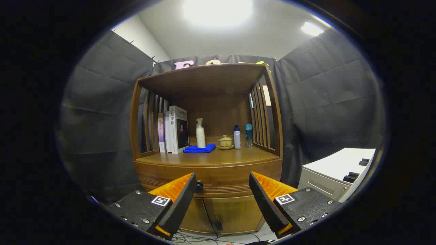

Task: Pull open the drawer, take out the items inside it, and place them on the countertop above the cabinet.

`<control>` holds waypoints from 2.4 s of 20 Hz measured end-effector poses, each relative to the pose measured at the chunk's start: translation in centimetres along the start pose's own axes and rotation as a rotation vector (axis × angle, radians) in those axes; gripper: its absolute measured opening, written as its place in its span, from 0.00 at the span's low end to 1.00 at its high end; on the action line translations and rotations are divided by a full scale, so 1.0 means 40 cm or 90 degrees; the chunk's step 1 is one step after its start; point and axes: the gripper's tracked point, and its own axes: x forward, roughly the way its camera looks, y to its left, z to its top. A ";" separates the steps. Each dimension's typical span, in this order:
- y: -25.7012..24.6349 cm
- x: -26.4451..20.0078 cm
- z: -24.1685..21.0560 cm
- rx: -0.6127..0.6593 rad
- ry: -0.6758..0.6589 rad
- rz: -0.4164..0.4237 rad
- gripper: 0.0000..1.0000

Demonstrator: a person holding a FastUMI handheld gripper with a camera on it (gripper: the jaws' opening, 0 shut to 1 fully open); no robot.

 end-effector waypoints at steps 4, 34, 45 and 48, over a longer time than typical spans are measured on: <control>0.007 -0.009 -0.019 -0.007 0.009 0.010 0.96; 0.017 0.022 -0.085 0.023 0.058 0.052 0.96; 0.040 0.141 -0.157 0.022 0.081 0.073 0.96; 0.059 0.170 -0.197 0.030 0.111 0.080 0.96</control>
